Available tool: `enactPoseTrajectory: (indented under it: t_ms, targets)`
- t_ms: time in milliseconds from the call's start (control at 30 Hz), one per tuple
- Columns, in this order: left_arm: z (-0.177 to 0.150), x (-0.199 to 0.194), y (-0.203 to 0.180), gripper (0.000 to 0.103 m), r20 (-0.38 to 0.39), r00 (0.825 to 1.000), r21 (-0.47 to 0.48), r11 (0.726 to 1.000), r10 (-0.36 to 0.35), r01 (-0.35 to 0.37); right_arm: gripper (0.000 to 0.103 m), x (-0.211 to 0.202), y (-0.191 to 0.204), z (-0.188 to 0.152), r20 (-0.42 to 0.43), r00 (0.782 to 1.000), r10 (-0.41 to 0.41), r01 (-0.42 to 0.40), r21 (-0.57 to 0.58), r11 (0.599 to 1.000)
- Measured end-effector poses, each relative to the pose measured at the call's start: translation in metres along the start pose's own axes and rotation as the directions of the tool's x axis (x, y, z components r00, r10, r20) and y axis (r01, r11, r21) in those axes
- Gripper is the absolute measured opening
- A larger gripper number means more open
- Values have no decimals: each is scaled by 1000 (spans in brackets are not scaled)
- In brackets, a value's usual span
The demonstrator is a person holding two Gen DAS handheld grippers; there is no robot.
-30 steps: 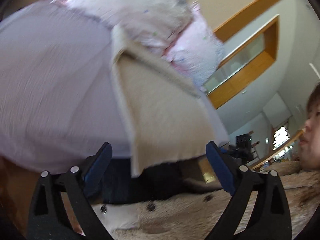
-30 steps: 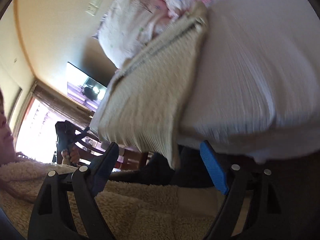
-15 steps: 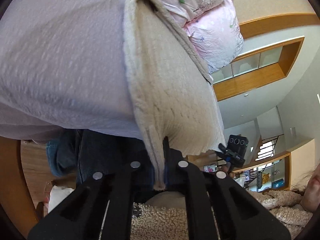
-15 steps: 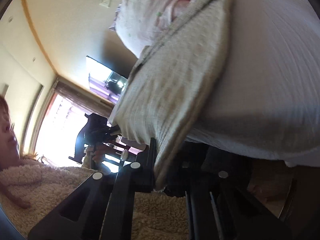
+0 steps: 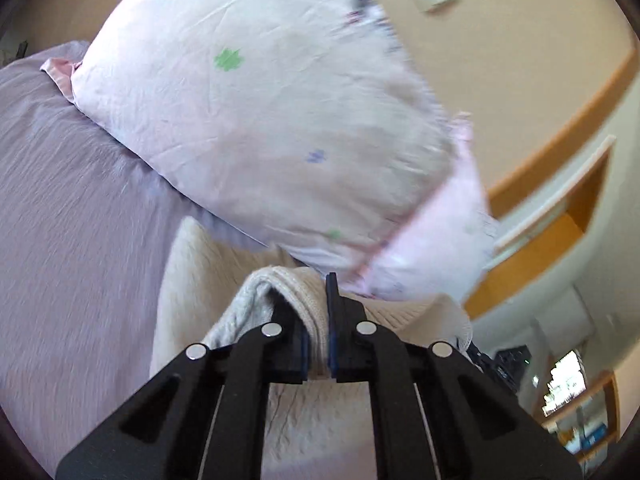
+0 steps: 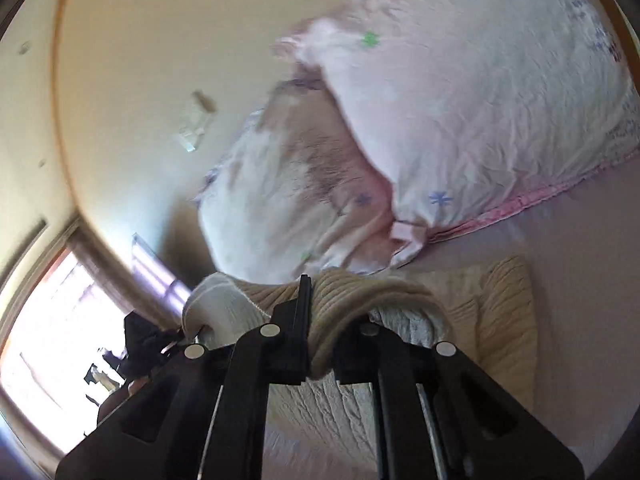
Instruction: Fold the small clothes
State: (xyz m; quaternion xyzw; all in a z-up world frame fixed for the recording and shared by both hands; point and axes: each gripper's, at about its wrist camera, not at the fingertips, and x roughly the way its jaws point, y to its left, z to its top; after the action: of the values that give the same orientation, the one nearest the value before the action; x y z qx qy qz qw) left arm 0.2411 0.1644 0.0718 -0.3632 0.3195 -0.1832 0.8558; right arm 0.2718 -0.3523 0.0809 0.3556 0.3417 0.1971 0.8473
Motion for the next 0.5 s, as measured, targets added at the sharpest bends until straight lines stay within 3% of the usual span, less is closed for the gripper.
enactPoseTrajectory:
  t_ms: [67,133,167,200,233,267,300,367,433,500]
  targets:
    - [5,44,12,7,-57,996,-31,997,71,-73,9,37,-26,2,-52,993,-110,113,61,992]
    - [2,68,28,9,-100,990,-58,993,97,-103,11,64,-46,-3,-128,971,-200,214,112,970]
    - [-1,71,32,20,-108,990,-66,993,93,-101,15,66,-51,-8,-142,966,-214,232,124,965]
    - [-4,70,33,31,-110,991,-69,994,77,-85,33,65,-54,-9,-139,964,-226,244,129,961]
    - [-4,66,33,60,-105,993,-63,996,60,-67,67,61,-53,-9,-110,968,-226,239,122,963]
    - [-5,59,30,86,-91,994,-46,997,61,-65,88,50,-49,-8,-50,970,-240,244,104,964]
    - [-6,47,25,91,-63,996,-24,997,65,-66,102,37,-43,-9,18,965,-260,257,93,962]
    - [-2,30,21,96,-24,998,13,998,61,-61,102,15,-34,-6,110,962,-248,243,62,968]
    - [-2,4,24,98,5,994,29,993,113,-113,102,0,-32,-5,157,966,-206,204,29,979]
    - [-4,-8,38,96,-26,986,0,987,163,-163,102,-3,-36,0,163,969,-185,182,35,983]
